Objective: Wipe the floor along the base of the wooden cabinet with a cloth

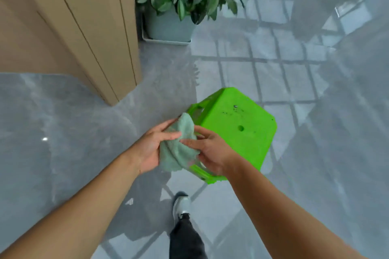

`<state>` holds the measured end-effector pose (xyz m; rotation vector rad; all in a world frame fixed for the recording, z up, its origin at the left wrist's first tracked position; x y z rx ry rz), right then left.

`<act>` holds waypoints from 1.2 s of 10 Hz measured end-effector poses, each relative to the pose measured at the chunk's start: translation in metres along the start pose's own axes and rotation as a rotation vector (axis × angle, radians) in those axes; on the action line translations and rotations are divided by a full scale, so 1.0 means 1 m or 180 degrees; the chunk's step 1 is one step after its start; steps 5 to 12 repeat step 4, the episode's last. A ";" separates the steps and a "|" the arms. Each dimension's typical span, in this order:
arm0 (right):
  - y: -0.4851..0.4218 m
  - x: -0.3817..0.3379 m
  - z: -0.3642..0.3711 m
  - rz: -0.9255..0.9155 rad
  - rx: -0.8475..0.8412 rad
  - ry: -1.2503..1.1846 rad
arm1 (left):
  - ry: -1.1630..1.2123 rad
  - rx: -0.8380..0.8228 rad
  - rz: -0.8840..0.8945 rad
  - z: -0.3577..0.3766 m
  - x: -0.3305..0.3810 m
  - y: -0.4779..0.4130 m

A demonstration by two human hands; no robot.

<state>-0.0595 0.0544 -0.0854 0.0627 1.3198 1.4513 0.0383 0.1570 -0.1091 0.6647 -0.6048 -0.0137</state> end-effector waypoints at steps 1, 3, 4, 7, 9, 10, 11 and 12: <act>0.014 -0.019 -0.075 -0.0260 0.0549 0.0010 | 0.0015 0.0502 0.0200 0.046 -0.026 -0.040; 0.002 -0.005 -0.160 -0.0284 0.1206 0.0105 | -0.0773 0.1395 0.0298 0.072 -0.074 -0.090; -0.007 0.009 -0.192 -0.0593 0.1918 0.0348 | -0.2132 0.1455 0.0206 0.066 -0.088 -0.092; -0.007 0.009 -0.192 -0.0593 0.1918 0.0348 | -0.2132 0.1455 0.0206 0.066 -0.088 -0.092; -0.007 0.009 -0.192 -0.0593 0.1918 0.0348 | -0.2132 0.1455 0.0206 0.066 -0.088 -0.092; -0.007 0.009 -0.192 -0.0593 0.1918 0.0348 | -0.2132 0.1455 0.0206 0.066 -0.088 -0.092; -0.007 0.009 -0.192 -0.0593 0.1918 0.0348 | -0.2132 0.1455 0.0206 0.066 -0.088 -0.092; -0.007 0.009 -0.192 -0.0593 0.1918 0.0348 | -0.2132 0.1455 0.0206 0.066 -0.088 -0.092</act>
Point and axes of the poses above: each hand's wrist, its own y-axis away from the middle knuckle, its own z-axis out of the palm, x = y × z, the point moved 4 cm from there along -y, towards the middle knuckle, and after that the axes turned 7 degrees about -y, right-handed, at the moved point
